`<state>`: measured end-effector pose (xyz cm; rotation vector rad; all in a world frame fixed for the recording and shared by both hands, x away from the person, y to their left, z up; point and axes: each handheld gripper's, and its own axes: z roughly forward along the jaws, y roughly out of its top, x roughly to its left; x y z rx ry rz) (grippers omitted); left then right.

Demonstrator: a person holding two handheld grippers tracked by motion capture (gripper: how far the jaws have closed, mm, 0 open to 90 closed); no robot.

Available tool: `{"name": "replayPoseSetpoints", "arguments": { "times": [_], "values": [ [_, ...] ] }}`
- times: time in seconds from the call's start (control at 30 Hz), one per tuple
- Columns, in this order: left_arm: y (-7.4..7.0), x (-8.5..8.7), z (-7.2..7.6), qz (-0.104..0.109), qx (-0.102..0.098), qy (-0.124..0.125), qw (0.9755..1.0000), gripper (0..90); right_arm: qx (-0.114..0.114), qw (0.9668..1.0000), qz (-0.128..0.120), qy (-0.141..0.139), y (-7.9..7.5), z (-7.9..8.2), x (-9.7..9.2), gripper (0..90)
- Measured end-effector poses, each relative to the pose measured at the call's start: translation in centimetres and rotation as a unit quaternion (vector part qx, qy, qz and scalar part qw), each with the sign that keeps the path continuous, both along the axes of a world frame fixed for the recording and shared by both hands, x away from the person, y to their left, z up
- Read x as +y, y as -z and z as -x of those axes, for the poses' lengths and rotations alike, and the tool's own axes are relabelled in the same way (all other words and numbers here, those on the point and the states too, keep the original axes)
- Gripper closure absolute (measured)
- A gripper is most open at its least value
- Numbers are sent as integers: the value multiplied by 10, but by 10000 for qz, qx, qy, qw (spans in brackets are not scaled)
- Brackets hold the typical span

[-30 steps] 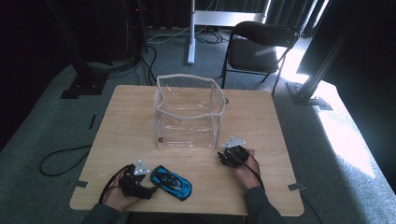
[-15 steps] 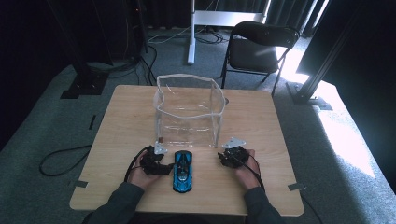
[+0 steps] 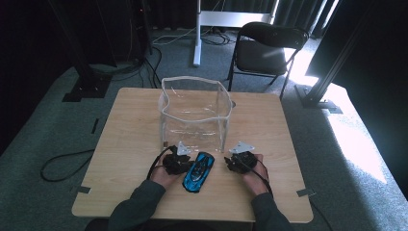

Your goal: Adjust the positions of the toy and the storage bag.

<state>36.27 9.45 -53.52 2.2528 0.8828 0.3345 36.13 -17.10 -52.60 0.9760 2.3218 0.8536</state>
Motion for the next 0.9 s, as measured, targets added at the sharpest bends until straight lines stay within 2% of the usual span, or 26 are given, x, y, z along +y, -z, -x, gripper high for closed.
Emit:
{"name": "replayPoseSetpoints", "arguments": {
  "times": [0.13, 0.33, 0.37, 0.43, 0.7, 0.77, 0.8, 0.9],
  "values": [
    [1, -6, 0, 87, 9, 168, 9998, 823, 15, 10000, 35, -49, 0, 1, 3, 514],
    [2, -16, -1, 83, -12, 453, 9989, 900, 22, 10000, 44, -48, 1, 0, 3, 514],
    [2, -16, -1, 83, -12, 453, 9989, 900, 11, 10000, 51, -37, 1, 0, 3, 514],
    [1, -26, -3, 13, -56, 693, 9976, 900, -20, 10000, 28, -17, 0, 0, 1, 514],
    [3, -47, -2, 171, -58, 1050, 9943, 900, -218, 9997, -64, -29, -5, 3, 1, 521],
    [3, -54, -1, 127, -92, 1133, 9934, 900, -291, 9996, -15, -3, -6, 5, 2, 527],
    [3, -55, -1, 77, -132, 1105, 9938, 893, -297, 9995, -44, -7, -7, 5, 1, 524],
    [1, -51, -6, 74, -35, 938, 9956, 731, -348, 9993, -129, -42, -9, 7, 0, 518]
  ]
}}
